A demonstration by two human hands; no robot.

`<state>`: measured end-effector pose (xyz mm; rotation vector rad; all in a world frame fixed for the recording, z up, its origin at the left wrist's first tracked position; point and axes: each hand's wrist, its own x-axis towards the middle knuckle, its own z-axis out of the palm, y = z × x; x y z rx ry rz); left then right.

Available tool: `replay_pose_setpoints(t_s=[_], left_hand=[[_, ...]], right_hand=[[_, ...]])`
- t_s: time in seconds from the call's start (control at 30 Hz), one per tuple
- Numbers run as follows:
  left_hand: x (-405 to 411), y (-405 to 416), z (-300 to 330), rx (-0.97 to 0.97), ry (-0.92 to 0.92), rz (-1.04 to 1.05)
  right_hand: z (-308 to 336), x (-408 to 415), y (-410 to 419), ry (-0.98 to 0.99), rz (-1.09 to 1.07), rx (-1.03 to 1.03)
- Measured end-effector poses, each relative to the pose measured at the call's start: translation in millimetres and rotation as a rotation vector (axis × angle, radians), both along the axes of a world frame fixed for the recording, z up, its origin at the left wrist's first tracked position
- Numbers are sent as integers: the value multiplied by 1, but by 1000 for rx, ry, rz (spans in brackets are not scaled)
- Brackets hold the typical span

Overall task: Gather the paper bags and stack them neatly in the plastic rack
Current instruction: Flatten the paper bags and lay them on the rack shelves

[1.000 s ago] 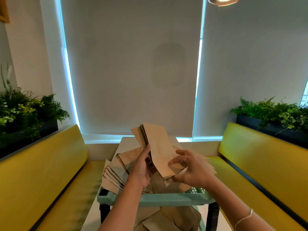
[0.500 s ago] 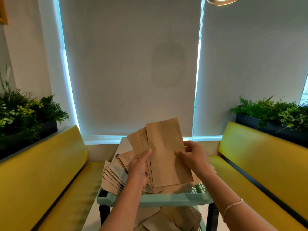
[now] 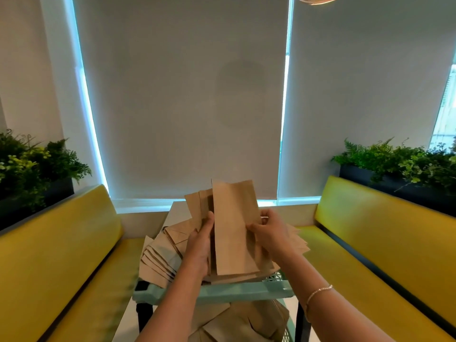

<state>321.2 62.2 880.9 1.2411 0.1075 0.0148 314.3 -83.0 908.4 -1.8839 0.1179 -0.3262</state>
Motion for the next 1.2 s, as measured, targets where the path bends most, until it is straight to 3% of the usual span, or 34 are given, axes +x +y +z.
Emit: replay_pose_setpoints(t_s=[0.17,0.3,0.37,0.43,0.67,0.9,1.0,1.07,1.13,1.2], left_hand=[[3,0,-4,-4,-20,6],[9,1,-6,-98,8,156],[12,3,-6,-141,22,210],[13,2,-7,-134,24,230],[9,2,-6,-136,32,240],[4,1,-2,-143,61,207],[5,2,-2,-145,62,193],[5,2,-1,-97,72,187],[5,1,1,-76,95,172],[4,1,3,-111,128,143]], right_hand=[[7,1,-10,-8,9,-117],[20,-2,-44,90,-170,-541],[20,-8,-53,263,-160,-793],[13,-12,-52,408,-126,-915],[-2,-4,-44,446,-206,-862],[35,-16,-39,153,-145,-780],[57,-21,-35,-291,-325,-568],[63,-25,-25,-619,-325,-399],[58,-28,-13,-776,-203,-443],[38,-21,-7,-784,-85,-644]])
